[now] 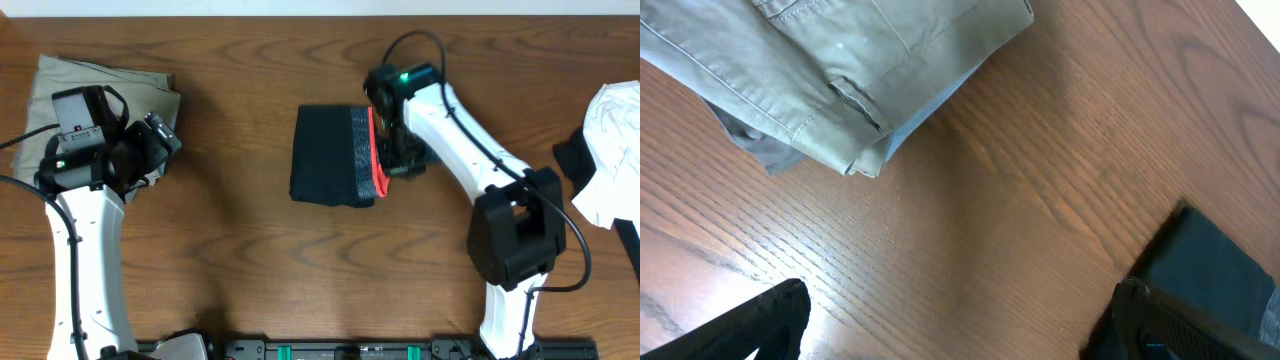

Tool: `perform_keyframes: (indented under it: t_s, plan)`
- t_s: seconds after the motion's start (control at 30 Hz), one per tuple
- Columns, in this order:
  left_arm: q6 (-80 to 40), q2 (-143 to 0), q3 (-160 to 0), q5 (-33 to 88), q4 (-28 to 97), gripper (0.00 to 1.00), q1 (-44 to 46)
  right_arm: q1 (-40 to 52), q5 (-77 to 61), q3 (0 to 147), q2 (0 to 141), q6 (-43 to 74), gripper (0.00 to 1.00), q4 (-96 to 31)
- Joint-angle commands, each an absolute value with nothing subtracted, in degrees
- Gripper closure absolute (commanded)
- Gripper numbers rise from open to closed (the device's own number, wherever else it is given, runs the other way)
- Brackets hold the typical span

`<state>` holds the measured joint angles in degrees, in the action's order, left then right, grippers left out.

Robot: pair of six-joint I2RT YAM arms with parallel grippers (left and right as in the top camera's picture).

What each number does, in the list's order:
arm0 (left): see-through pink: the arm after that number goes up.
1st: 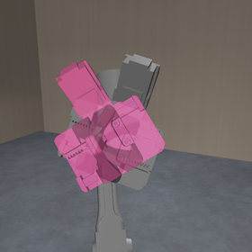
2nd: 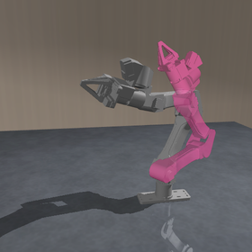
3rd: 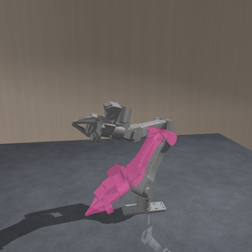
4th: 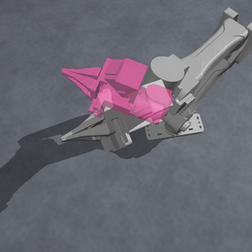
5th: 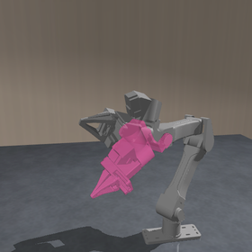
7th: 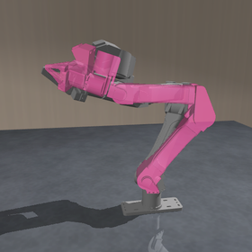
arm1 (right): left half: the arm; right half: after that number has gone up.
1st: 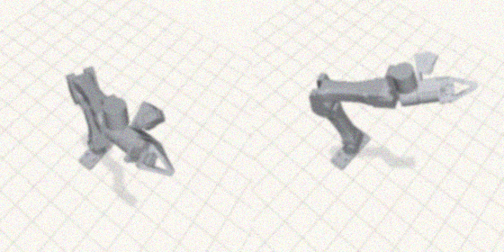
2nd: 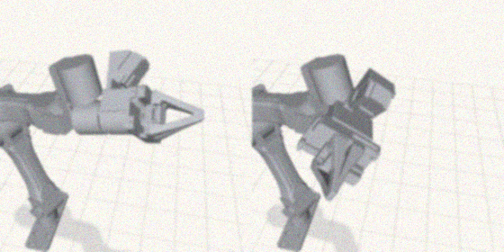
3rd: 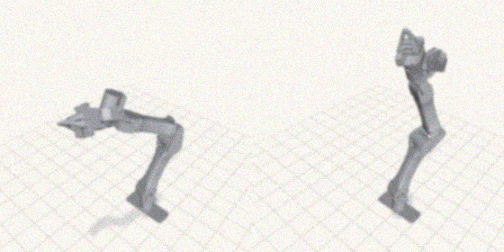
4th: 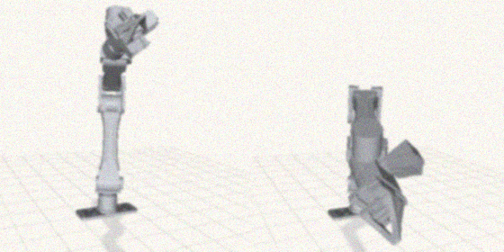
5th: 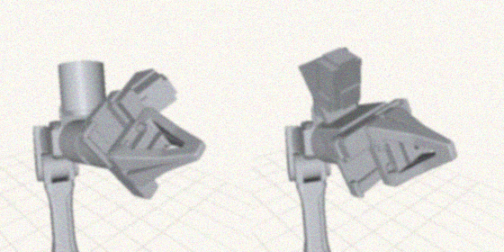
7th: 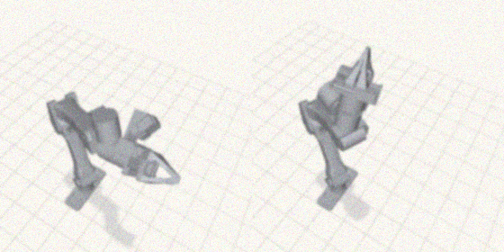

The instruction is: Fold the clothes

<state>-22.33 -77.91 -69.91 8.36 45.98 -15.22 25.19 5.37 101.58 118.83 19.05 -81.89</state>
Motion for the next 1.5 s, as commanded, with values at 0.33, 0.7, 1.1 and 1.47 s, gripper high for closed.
perform_keyframes:
  t_s: [0.33,0.7,1.1,1.47]
  plan:
    - [-22.6,-78.2,-69.4,7.9,45.7,0.02,-15.5,25.5,-19.3,103.4,123.1,8.7,0.99,-68.5]
    - [-22.6,-78.2,-69.4,7.9,45.6,0.02,-15.5,24.4,-17.8,93.9,125.3,8.5,0.99,-70.5]
    - [-22.6,-78.2,-69.4,7.9,45.6,0.02,-15.5,22.4,-6.8,103.2,124.1,10.9,0.99,-79.2]
    - [-22.6,-78.2,-69.4,7.9,45.6,0.02,-15.5,22.6,-22.0,112.2,124.5,7.6,0.98,-70.6]
